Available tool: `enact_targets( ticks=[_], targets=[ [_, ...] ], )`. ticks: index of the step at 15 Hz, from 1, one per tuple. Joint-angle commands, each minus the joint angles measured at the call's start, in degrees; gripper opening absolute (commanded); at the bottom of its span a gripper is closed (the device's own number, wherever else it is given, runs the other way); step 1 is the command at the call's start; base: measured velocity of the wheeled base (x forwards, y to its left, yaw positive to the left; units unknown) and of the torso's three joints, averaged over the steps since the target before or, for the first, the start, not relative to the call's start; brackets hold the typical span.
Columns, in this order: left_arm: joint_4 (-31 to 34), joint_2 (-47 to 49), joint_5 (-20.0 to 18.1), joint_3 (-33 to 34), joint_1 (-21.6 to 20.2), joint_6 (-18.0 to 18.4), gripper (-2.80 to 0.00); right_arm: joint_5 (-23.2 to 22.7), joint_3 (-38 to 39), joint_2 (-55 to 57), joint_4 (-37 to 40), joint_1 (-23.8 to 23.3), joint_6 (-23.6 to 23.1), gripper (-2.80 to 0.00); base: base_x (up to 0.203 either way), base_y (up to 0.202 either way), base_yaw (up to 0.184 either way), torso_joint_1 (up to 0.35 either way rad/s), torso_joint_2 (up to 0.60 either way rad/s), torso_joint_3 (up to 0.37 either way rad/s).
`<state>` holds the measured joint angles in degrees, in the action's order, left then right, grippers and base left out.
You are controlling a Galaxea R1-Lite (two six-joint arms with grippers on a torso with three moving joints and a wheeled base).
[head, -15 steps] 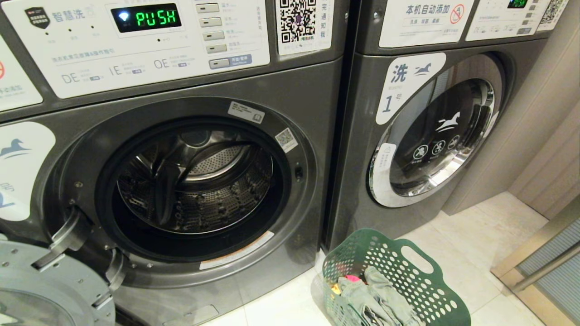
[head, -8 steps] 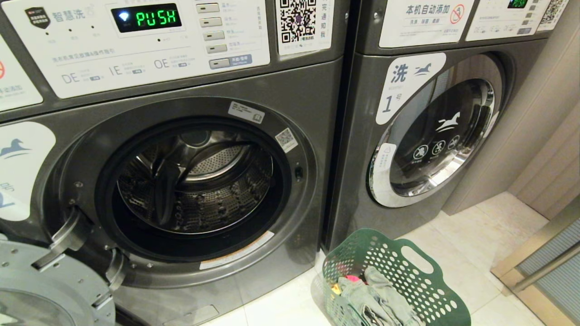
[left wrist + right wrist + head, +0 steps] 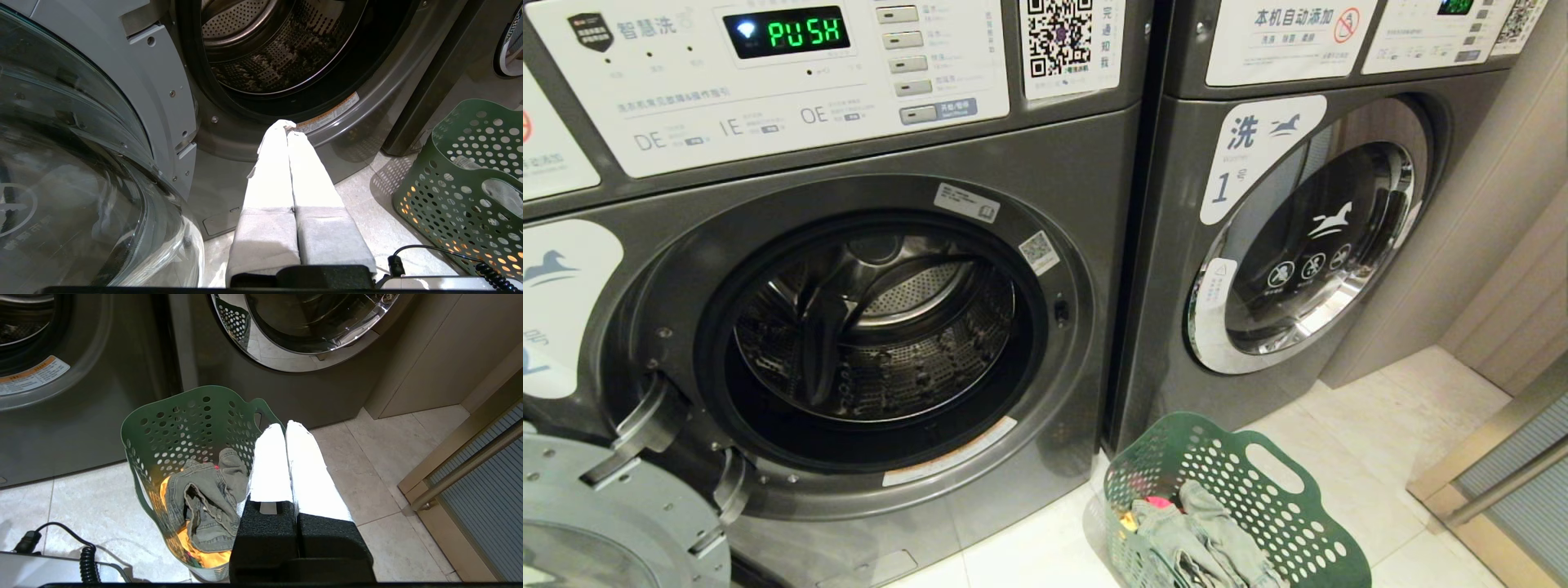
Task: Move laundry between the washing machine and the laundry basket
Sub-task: Close the washing machine door with the left hand
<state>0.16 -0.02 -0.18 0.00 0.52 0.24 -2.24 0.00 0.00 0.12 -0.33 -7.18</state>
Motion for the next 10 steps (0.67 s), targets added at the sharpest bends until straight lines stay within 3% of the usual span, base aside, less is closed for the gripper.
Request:
enact_targets(
  ticks=[1,5,10],
  targets=[
    [0.0,0.0,0.0,0.0,0.0,0.0,-2.80,-0.1,-0.1,0.1,0.1,0.0,0.1,-2.80,0.000,0.000,0.000,0.000,0.00,0.000],
    [-0.1,0.0,0.0,0.0,0.0,0.1,-2.80,0.3,0.0,0.1,0.1,0.0,2.8,-2.80,0.000,0.000,0.000,0.000,0.00,0.000],
    [0.0,0.0,0.0,0.0,0.0,0.0,-2.80,0.2,0.0,0.2,0.1,0.1,2.3,-2.80,0.000,0.000,0.000,0.000,0.00,0.000]
  ],
)
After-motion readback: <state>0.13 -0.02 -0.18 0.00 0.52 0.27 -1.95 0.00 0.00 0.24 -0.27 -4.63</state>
